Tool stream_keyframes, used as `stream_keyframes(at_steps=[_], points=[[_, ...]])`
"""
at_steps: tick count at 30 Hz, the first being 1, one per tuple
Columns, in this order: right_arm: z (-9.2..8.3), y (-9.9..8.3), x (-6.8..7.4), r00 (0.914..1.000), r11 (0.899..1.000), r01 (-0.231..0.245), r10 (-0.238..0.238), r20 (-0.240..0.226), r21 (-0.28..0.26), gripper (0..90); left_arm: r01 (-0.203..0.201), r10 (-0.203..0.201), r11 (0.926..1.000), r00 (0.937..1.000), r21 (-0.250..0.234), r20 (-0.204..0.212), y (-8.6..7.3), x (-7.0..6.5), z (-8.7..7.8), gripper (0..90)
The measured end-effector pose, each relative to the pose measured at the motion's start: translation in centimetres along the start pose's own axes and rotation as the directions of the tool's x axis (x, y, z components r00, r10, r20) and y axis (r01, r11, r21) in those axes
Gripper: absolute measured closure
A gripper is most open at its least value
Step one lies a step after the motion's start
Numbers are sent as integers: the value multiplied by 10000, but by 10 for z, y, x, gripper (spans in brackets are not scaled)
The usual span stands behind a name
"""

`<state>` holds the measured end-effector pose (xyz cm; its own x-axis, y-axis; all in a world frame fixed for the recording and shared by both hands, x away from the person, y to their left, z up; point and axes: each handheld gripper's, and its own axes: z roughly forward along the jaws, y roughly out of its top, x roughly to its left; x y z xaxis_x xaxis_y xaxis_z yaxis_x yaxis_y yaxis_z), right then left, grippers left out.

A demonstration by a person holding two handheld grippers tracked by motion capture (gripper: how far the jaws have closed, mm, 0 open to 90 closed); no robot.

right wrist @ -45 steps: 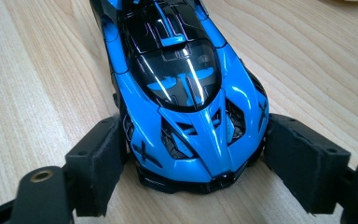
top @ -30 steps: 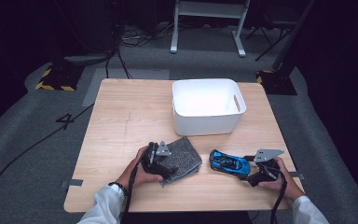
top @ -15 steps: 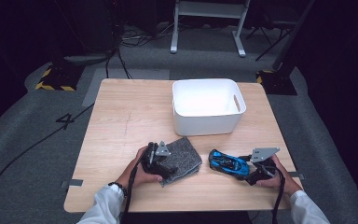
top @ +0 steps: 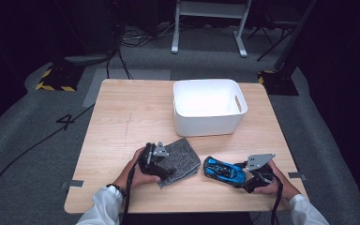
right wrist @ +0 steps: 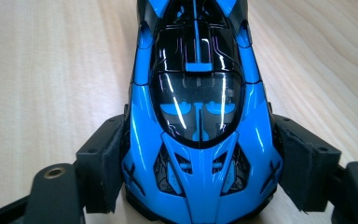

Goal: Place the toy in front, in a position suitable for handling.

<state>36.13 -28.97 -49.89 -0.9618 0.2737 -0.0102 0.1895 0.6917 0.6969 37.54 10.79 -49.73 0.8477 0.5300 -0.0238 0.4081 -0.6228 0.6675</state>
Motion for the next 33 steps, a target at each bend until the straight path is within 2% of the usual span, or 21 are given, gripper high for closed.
stream_keyframes(at_steps=[5,12,17,21,24,29,33], points=[[4,5,8,9995,9995,283,-281,-171,141,262,38,-37,10000,9999,39,-116,-2,1,-5,188],[5,4,9,9997,9999,170,-170,-149,-2,258,-65,73,9998,9991,190,-417,1,-2,1,159],[5,0,11,10000,9997,32,-32,25,-236,254,4,5,9997,9993,231,-383,1,-1,1,184],[4,-3,11,10000,9991,35,-31,83,-418,252,-65,68,9999,9993,85,-355,-1,0,-1,282],[4,-4,11,10000,9990,31,-28,64,-435,252,-266,266,9996,9992,-23,-284,-3,1,-4,427],[5,-4,10,10000,9989,15,-12,51,-470,249,-120,119,9999,9997,-10,-208,-3,4,-6,543],[5,-4,14,9992,9988,-223,237,311,-438,243,-111,112,9999,9997,13,-231,-3,6,-7,623]])
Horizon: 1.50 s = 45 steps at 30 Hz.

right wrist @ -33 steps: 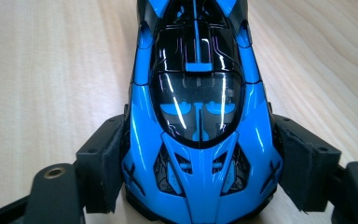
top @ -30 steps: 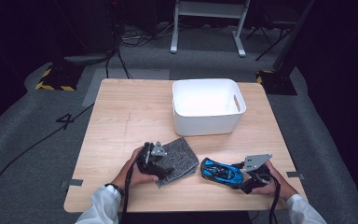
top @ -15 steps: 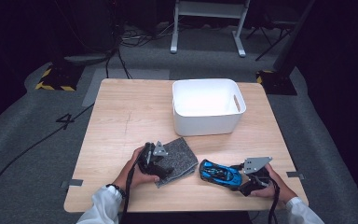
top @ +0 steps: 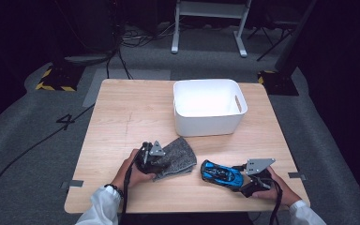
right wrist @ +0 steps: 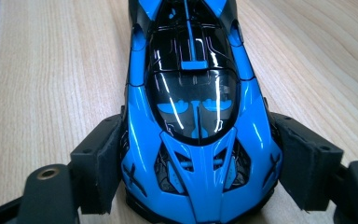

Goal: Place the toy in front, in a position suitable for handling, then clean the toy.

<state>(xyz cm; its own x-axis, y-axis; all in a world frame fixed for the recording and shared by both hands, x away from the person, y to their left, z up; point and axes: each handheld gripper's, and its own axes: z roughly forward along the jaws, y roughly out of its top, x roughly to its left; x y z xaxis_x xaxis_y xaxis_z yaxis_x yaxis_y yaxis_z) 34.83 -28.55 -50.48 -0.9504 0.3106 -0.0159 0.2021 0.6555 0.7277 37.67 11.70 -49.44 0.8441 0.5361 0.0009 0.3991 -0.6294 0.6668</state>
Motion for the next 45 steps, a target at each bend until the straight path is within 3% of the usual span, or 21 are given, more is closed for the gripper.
stream_keyframes(at_steps=[12,17,20,24,33,45], points=[[2,4,2,9999,9999,-93,91,130,138,243,-82,82,9999,10000,-78,39,-2,3,-6,754],[3,4,0,10000,10000,-43,43,-25,49,248,140,-139,9981,9999,-595,26,-4,8,-15,764],[4,5,-1,10000,10000,-10,10,-19,51,248,272,-245,9914,9994,-1281,231,-3,9,-25,765],[5,6,-1,10000,9999,-69,69,1,90,249,21,65,9835,9989,-1811,472,4,0,-33,764],[7,8,-5,10000,9999,-72,72,-5,73,250,-453,710,9735,9916,-2244,1079,27,-18,-31,764],[16,15,-11,9999,9999,99,-99,-106,-50,253,-1005,1486,9609,9735,-2581,1738,61,-45,-9,759]])
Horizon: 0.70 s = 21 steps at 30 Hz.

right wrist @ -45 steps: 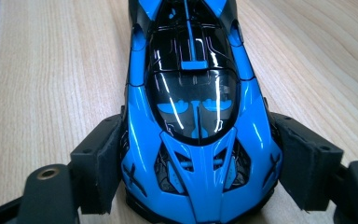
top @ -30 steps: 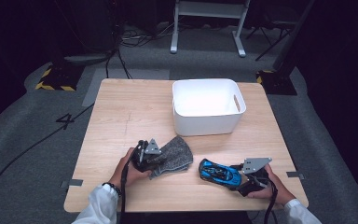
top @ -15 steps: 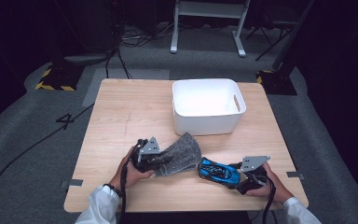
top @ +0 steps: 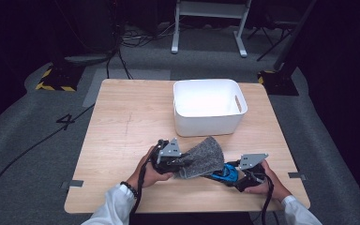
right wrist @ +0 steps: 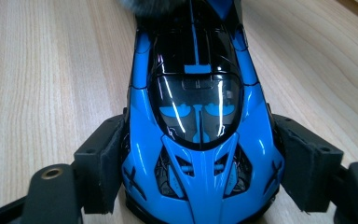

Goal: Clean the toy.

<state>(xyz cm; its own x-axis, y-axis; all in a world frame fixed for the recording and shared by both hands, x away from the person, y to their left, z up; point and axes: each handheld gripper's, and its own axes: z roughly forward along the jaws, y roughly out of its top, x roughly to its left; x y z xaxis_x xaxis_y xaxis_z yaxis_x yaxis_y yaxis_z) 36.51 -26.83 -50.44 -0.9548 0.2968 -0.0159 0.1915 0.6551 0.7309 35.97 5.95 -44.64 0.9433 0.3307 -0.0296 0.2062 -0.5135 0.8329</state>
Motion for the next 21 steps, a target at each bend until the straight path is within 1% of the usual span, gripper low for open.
stream_keyframes(at_steps=[1,4,6,9,10,12,13,17,19,21], points=[[1,1,0,10000,10000,-18,18,-32,-10,254,-132,132,9999,9999,44,47,2,-1,4,759],[2,3,2,10000,10000,7,-7,-56,-29,258,-259,256,9996,9995,128,185,8,-6,13,758],[4,5,4,10000,10000,90,-90,-24,10,258,-386,382,9990,9991,224,204,11,-8,19,757],[7,8,5,9999,9999,150,-150,-20,-18,257,-374,367,9989,9990,275,241,14,-10,28,756],[7,9,6,9999,9999,124,-124,-11,-17,257,-421,414,9985,9989,346,222,15,-11,31,756],[7,11,7,9997,9997,233,-233,-30,-51,257,-524,513,9974,9984,500,217,16,-12,38,753],[7,12,8,9997,9997,237,-237,-39,-47,257,-622,612,9961,9980,631,175,16,-13,41,752],[9,13,9,9995,9995,306,-306,-105,-7,258,-690,694,9916,9976,1092,-3,15,-14,53,747],[9,12,9,9994,9995,318,-318,-110,33,258,-731,746,9882,9972,1347,-68,13,-14,57,742],[9,12,10,9993,9993,370,-369,-87,96,258,-809,832,9854,9965,1498,-93,11,-14,60,736]])
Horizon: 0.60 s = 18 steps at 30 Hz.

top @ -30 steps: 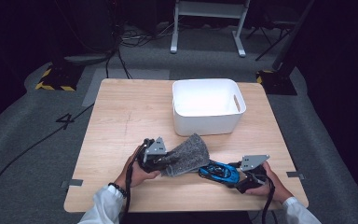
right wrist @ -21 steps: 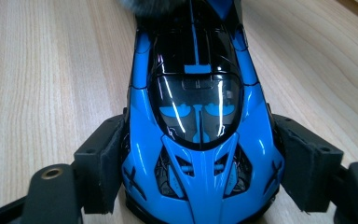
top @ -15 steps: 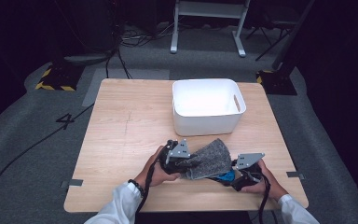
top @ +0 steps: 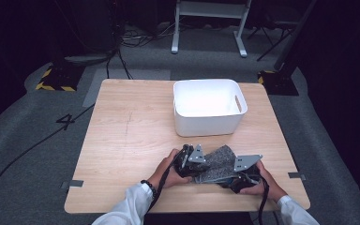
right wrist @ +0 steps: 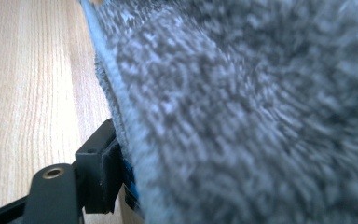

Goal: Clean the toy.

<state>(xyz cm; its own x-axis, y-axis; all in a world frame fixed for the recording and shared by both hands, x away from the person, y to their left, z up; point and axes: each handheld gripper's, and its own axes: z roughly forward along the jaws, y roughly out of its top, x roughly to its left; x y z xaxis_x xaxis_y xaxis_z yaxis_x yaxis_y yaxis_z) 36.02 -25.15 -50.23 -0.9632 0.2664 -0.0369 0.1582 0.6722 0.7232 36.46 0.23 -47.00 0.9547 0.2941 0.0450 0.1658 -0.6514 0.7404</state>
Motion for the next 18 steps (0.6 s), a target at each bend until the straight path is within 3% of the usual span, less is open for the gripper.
stream_keyframes(at_steps=[7,18], points=[[-1,-1,0,10000,10000,-4,4,20,35,258,35,-33,9997,10000,221,-58,-7,7,-5,737],[-6,-9,-2,9988,9990,-453,453,171,-13,230,237,-237,9992,9997,326,0,-14,14,-14,739]])
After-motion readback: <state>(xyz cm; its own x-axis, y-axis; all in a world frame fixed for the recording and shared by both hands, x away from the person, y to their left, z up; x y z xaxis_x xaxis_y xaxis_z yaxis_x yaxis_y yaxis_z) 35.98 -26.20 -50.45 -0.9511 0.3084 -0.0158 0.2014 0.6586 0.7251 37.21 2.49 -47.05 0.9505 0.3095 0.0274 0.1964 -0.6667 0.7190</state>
